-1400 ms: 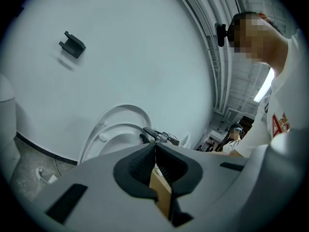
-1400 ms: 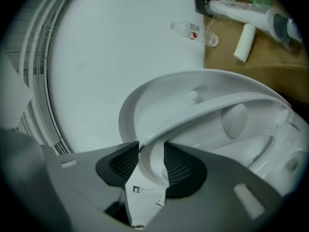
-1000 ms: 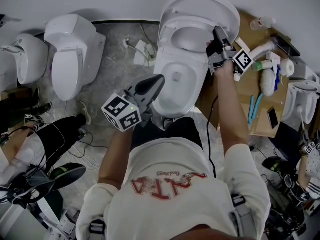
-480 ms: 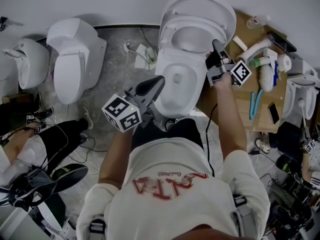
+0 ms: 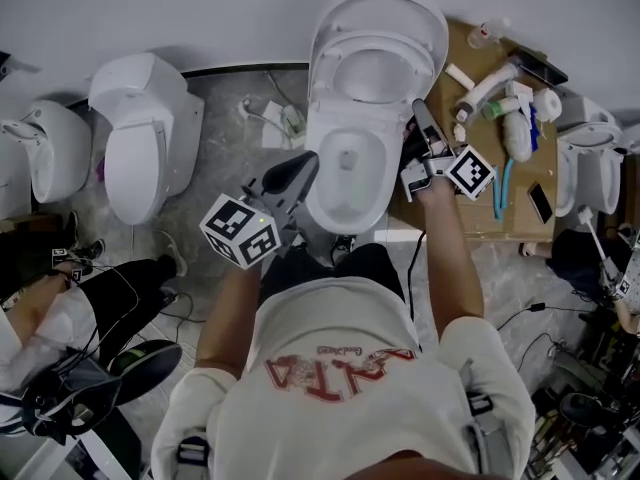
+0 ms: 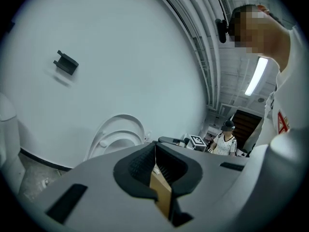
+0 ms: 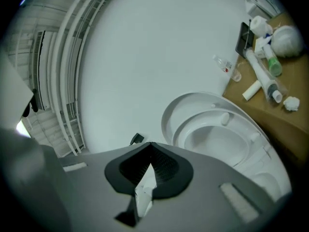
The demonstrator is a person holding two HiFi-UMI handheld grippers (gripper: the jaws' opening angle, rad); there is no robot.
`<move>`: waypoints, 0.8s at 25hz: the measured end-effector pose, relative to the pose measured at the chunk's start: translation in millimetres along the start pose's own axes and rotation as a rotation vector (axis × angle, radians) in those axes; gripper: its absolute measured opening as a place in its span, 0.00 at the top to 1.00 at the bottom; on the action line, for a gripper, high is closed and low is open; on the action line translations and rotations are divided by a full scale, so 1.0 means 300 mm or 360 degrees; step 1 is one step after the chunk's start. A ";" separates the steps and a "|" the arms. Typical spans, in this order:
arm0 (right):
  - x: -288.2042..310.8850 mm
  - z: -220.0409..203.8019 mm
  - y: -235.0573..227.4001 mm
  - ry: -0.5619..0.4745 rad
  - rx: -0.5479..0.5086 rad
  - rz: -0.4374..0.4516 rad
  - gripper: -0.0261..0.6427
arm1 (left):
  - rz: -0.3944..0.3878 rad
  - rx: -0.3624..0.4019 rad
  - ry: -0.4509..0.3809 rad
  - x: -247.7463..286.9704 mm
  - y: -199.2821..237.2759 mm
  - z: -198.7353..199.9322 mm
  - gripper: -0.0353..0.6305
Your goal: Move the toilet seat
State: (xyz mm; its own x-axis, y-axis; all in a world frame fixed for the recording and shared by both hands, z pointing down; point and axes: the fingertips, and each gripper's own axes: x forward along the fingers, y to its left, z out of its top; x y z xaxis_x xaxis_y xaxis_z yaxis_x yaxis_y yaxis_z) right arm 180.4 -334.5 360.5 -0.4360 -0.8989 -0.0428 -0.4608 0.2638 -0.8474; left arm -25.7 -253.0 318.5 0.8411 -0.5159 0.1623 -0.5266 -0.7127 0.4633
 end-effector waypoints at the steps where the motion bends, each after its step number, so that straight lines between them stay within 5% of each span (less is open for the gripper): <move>1: -0.020 -0.005 0.030 -0.0004 -0.0035 -0.0002 0.96 | 0.0001 0.0010 -0.0004 -0.014 -0.006 0.007 0.93; 9: -0.164 -0.072 0.232 -0.0079 -0.0227 -0.0104 0.96 | -0.0014 0.0095 -0.0029 -0.120 -0.051 0.054 0.93; 20: -0.273 -0.105 0.577 -0.0026 -0.0885 -0.0184 0.96 | 0.0035 0.0327 -0.0067 -0.212 -0.131 0.152 0.93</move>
State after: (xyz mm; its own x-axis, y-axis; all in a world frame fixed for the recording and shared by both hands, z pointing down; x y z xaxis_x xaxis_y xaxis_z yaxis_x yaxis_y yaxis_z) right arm 112.1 -204.1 234.1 -0.3489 -0.9369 0.0218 -0.8443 0.3041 -0.4412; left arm -64.2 -214.0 250.2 0.8255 -0.5488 0.1316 -0.5624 -0.7807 0.2722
